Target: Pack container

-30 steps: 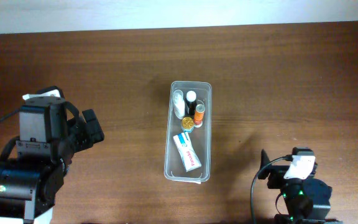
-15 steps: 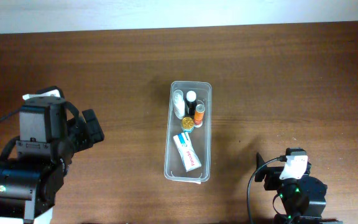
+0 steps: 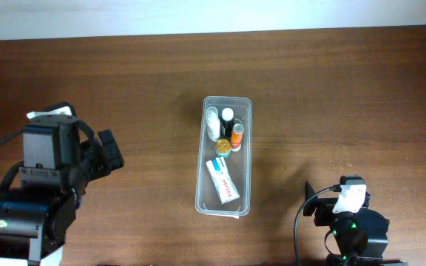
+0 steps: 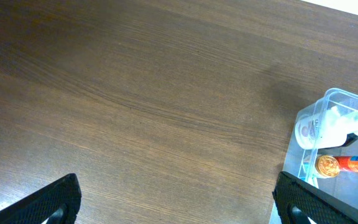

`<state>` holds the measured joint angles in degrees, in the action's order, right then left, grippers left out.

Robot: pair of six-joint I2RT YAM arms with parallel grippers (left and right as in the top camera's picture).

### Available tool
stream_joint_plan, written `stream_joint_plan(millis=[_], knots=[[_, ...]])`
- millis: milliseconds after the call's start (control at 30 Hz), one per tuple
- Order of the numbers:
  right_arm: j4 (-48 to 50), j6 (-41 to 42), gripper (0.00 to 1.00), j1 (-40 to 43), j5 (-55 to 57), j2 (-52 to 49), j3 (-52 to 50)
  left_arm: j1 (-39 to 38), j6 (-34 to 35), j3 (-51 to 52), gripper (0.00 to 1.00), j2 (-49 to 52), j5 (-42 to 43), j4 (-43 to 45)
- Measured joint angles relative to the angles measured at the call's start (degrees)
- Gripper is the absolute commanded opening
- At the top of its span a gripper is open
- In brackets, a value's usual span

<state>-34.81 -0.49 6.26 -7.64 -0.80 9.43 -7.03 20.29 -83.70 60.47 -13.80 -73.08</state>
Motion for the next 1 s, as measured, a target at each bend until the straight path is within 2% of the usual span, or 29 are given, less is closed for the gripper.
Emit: stream_joint_plan(millis=[367, 500, 600, 733, 1000], knots=[[0.0, 0.02, 0.99, 0.0, 0.0, 0.0, 0.0, 0.0, -0.02, 0.04, 0.99, -0.13, -1.03, -0.87], [0.07, -0.04, 0.98, 0.0, 0.0, 0.0, -0.02, 0.0, -1.84, 3.45, 0.99, -2.12, -1.22, 5.31], [0.15, 0.0, 0.98, 0.0, -0.02, 0.0, -0.02, 0.39, -7.54, 10.99, 0.99, -5.25, 2.05, 16.15], [0.17, -0.02, 0.98, 0.0, -0.02, 0.0, -0.04, 1.36, -12.33, 22.86, 0.99, -9.75, 6.78, 25.83], [0.15, -0.02, 0.98, 0.0, -0.02, 0.0, -0.04, 1.77, -15.5, 47.1, 0.99, -24.37, 11.56, 38.99]])
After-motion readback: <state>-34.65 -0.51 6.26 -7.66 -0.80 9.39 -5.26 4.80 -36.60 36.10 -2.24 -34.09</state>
